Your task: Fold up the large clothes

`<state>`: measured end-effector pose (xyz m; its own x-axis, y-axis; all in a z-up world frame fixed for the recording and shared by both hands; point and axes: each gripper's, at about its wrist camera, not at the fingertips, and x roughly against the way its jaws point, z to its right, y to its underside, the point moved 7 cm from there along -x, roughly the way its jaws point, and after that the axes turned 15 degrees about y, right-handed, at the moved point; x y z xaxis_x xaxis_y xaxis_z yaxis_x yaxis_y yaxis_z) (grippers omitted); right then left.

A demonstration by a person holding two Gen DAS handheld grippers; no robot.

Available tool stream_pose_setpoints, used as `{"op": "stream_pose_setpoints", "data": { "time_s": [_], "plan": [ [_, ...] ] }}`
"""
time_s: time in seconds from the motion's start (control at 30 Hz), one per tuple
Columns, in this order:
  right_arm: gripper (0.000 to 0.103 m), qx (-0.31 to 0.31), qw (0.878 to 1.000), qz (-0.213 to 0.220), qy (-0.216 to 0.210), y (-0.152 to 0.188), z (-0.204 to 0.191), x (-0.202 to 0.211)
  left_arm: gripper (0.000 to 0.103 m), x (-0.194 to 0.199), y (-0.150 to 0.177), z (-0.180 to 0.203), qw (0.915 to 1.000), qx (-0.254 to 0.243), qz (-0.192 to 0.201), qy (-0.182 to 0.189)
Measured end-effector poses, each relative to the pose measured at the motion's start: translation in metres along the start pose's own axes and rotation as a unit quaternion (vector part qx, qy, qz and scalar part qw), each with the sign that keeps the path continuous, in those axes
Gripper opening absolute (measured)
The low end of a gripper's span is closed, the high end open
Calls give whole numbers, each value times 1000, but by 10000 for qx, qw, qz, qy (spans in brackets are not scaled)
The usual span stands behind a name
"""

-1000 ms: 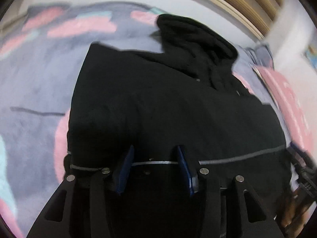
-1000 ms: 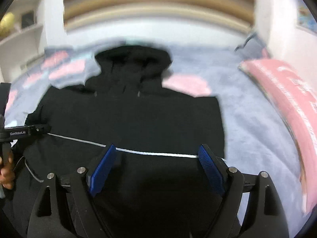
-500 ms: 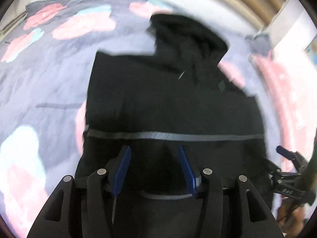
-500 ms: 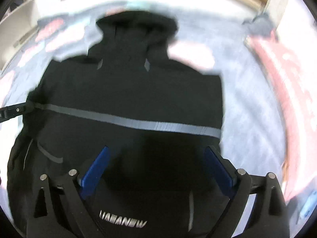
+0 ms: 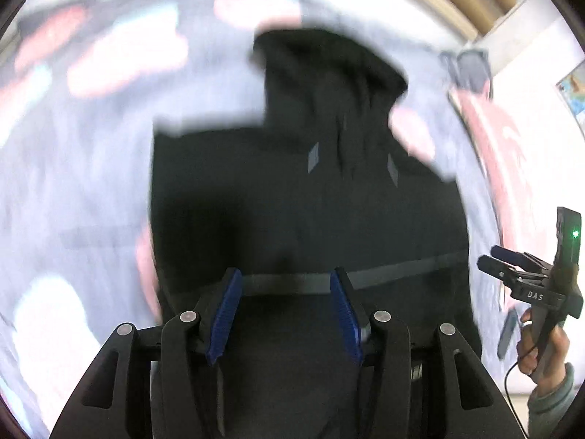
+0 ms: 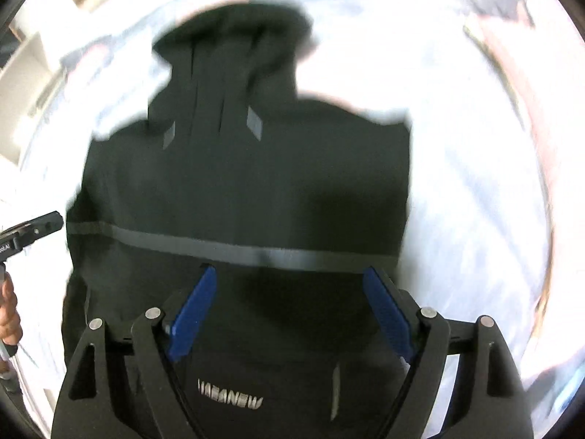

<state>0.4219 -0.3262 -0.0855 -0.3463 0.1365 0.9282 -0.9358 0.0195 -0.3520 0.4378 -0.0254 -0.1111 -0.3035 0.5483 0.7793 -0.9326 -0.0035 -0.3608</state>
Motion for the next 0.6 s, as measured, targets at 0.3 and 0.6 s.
{"op": "stream_pose_setpoints", "data": {
  "time_s": [0.3, 0.6],
  "plan": [
    [81, -339, 9975, 535, -298, -174, -11, -63, 51, -21, -162, -19, 9914, 275, 1257, 246],
    [80, -542, 9978, 168, -340, -233, -30, -150, 51, -117, -233, -71, 9957, 297, 872, -52]
  ]
}}
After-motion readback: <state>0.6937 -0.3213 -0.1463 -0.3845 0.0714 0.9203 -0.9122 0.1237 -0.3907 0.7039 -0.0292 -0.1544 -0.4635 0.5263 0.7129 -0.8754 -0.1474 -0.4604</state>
